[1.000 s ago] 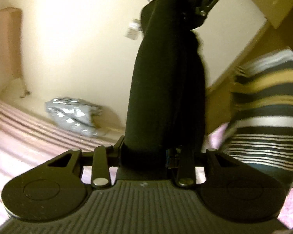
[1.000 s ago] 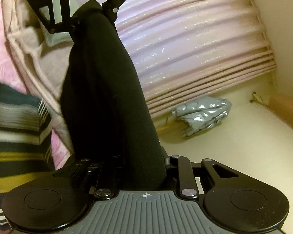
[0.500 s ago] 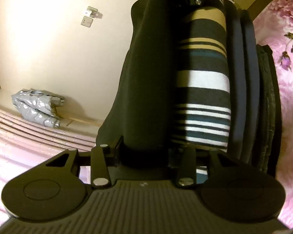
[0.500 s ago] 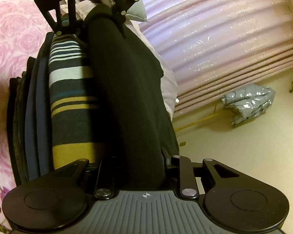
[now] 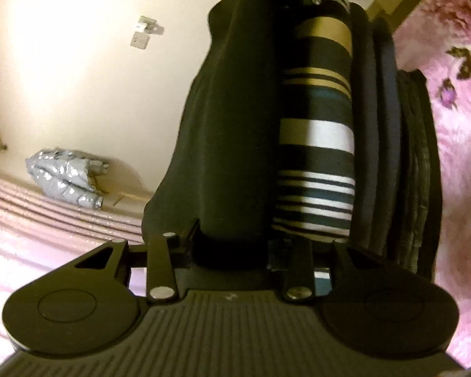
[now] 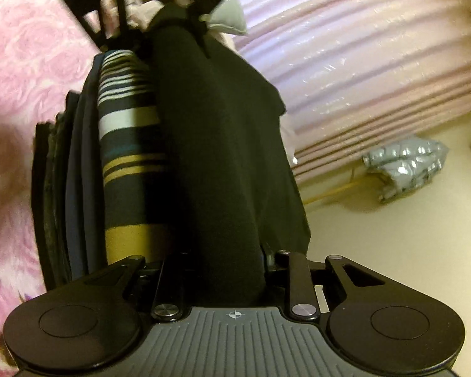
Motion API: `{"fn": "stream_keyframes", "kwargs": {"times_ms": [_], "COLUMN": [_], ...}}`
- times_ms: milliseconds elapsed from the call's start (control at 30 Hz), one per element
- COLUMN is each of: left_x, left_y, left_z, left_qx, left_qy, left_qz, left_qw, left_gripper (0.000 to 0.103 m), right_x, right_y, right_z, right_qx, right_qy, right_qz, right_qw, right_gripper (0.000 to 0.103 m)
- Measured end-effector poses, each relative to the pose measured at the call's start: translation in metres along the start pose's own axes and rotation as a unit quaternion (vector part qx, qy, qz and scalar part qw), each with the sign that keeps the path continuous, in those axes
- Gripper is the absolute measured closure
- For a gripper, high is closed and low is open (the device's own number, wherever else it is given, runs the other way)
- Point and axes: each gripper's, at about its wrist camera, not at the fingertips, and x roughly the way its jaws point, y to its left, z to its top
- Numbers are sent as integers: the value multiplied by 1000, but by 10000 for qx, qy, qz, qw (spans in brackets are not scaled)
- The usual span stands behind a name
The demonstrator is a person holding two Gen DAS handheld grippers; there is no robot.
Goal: Fold clothes
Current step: 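Lower the jacket onto the striped garment atop the stack with both grippers, then open both grippers, release the jacket and pull both grippers back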
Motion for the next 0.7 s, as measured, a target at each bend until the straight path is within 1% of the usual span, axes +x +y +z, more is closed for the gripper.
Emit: {"fn": "stream_keyframes", "kwargs": {"times_ms": [33,100,167,200,267,300,333,433,500,567,633,700], "left_x": [0,-2,-16,-16,-8,-4,0,1,-7,-11,-14,-15], "left_y": [6,18,26,23,7,0,-4,5,12,9,0,-9], "left_z": [2,6,4,2,-2,-2,-2,0,0,0,0,5], "left_qx": [-28,-101,-270,-252,-59,42,101,-68,-132,-161,-126,-79], "left_qy": [-8,-41,-165,-160,-65,-47,-31,4,-21,-1,54,101], "left_qz": [82,239,332,258,-20,-36,-45,4,84,65,-19,-56], "left_qw": [10000,9997,9989,9992,10000,10000,9999,10000,9999,9999,9999,9999], "left_gripper": [70,71,71,71,70,70,70,71,71,71,71,71], "right_x": [-2,-19,-37,-38,-36,-31,-28,-34,-45,-54,-51,-46], "right_y": [-3,-13,-18,-12,4,14,23,14,7,6,17,25], "right_z": [1,6,10,8,4,1,-1,0,3,6,-1,-9], "right_qx": [5,159,344,288,81,-108,-269,29,133,218,126,-16], "right_qy": [10,-38,-106,-70,52,144,196,221,203,152,177,218], "right_qz": [-56,-255,-414,-327,-75,33,15,-25,-89,-101,24,46], "right_qw": [10000,9995,9985,9990,9999,9998,9994,9997,9997,9996,9998,9998], "right_gripper": [78,78,78,78,78,78,78,78,78,78,78,78]}}
